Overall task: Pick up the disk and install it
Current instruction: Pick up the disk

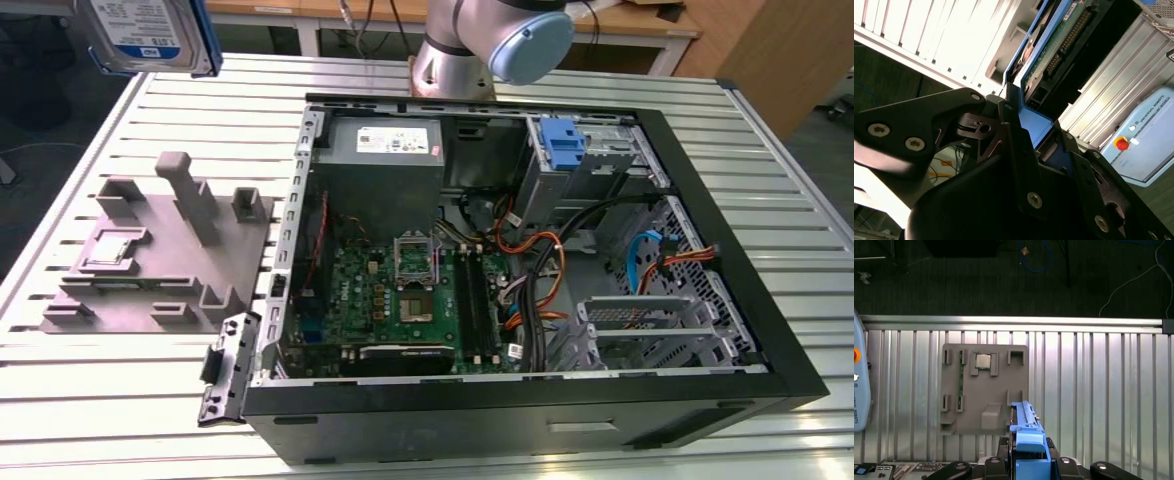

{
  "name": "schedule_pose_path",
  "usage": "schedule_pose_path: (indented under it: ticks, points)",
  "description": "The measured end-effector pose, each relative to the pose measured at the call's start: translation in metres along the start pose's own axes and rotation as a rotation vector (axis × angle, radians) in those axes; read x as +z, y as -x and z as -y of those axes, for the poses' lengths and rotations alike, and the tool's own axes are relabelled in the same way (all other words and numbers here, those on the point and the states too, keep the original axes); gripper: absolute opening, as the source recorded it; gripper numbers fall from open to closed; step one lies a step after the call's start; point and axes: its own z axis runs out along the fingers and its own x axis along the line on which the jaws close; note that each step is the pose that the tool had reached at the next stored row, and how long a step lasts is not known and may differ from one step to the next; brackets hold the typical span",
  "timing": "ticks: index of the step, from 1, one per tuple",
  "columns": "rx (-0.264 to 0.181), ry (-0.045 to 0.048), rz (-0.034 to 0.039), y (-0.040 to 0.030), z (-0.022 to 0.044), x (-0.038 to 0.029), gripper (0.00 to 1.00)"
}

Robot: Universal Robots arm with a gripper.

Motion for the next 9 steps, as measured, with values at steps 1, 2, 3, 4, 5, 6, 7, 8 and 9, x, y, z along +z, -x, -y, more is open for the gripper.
schedule_pose_path:
  ticks: [1,2,3,4,5,6,7,8,9]
  points:
    - [0.000,0.0000,0.0000,0.0000,0.0005,0.0000,0.36]
    - [0.000,0.0000,0.0000,0.0000,0.0011,0.0000,0.36]
    - [0.000,0.0000,0.0000,0.0000,0.0016,0.0000,0.36]
    - [0.000,-0.0001,0.0000,0.0000,0.0021,0.0000,0.36]
    - [0.000,0.0000,0.0000,0.0000,0.0026,0.0000,0.36]
    - [0.000,0.0000,0.0000,0.0000,0.0031,0.0000,0.36]
    - [0.000,0.0000,0.0000,0.0000,0.0037,-0.0001,0.36]
    - [0.000,-0.0001,0.0001,0.0000,0.0042,0.0000,0.36]
    - [0.000,0.0000,0.0000,0.0000,0.0048,-0.0001,0.36]
